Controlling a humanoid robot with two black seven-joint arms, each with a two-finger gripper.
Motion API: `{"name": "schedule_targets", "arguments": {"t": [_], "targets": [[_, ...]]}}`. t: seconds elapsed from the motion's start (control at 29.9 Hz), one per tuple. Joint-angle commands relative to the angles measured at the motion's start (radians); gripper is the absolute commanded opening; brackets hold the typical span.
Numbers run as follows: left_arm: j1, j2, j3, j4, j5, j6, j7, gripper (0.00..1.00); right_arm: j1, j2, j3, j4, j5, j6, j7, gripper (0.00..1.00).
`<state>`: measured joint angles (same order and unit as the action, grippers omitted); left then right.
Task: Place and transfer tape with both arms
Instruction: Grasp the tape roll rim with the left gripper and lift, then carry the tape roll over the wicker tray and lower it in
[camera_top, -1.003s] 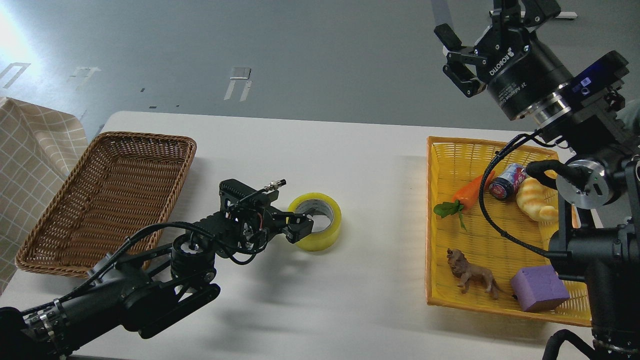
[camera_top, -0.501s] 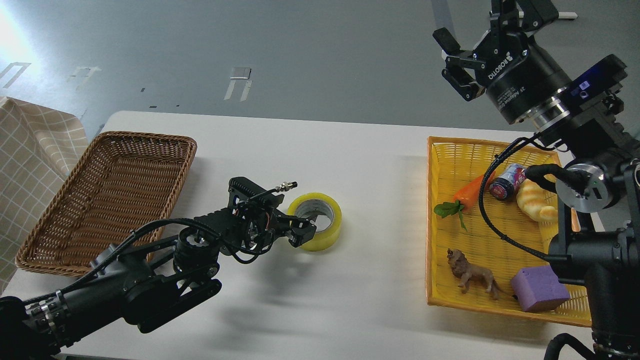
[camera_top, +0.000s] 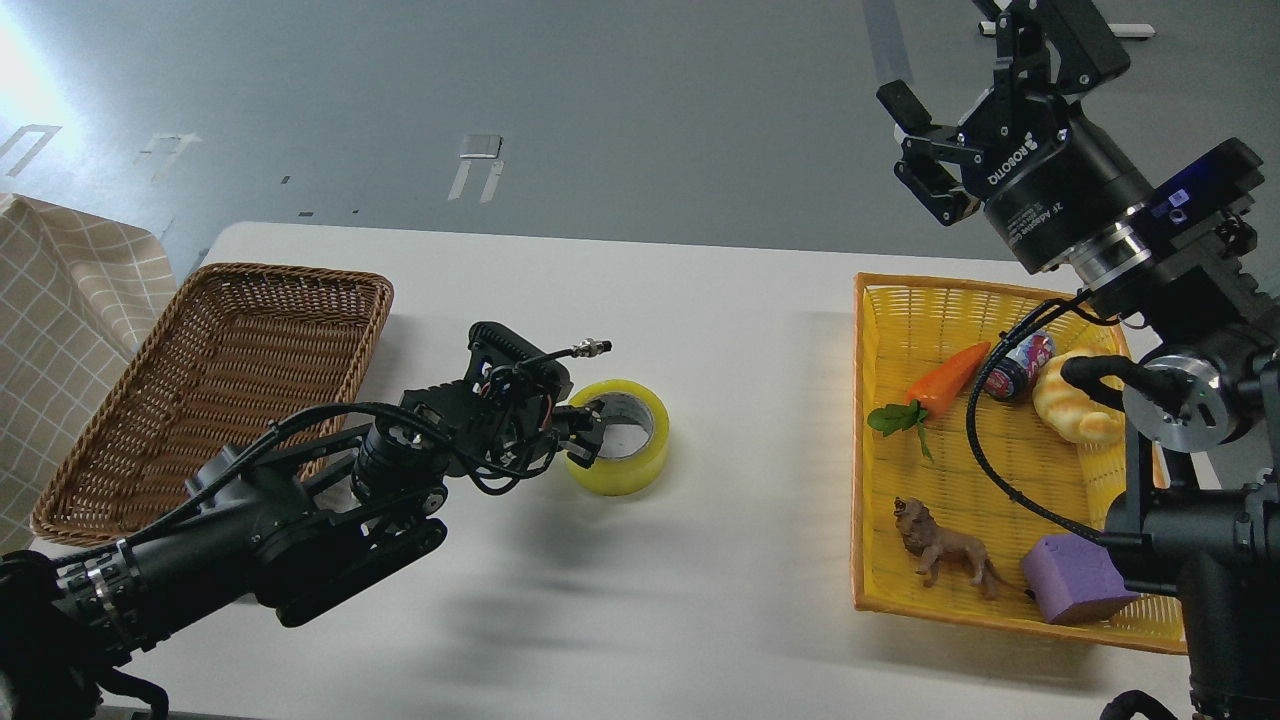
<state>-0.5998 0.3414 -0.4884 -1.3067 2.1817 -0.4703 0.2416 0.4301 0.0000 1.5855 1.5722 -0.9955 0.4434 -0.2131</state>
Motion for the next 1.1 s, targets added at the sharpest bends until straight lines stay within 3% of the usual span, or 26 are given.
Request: {"name": "schedule_targets", "arguments": {"t": [0.0, 0.6, 0.94, 1.07], "targets": [[-0.003, 0.002, -0.001, -0.014, 0.000, -0.017, -0.008, 0.00, -0.008, 0.000, 0.001, 0.002, 0.000, -0.002, 0.000, 1.00], [-0.008, 0.028, -0.006, -0.059, -0.088, -0.018, -0.008, 0.00, -0.027, 0.000, 0.002, -0.012, -0.002, -0.003, 0.000, 1.00], [-0.146, 0.117, -0.007, -0.062, -0.197, -0.018, -0.010, 0.00, -0.042, 0.000, 0.001, -0.012, -0.002, -0.005, 0.000, 1.00], [-0.184, 0.192, -0.007, -0.062, -0.240, -0.018, -0.060, 0.00, -0.045, 0.000, 0.001, -0.014, -0.002, -0.005, 0.000, 1.00]]}}
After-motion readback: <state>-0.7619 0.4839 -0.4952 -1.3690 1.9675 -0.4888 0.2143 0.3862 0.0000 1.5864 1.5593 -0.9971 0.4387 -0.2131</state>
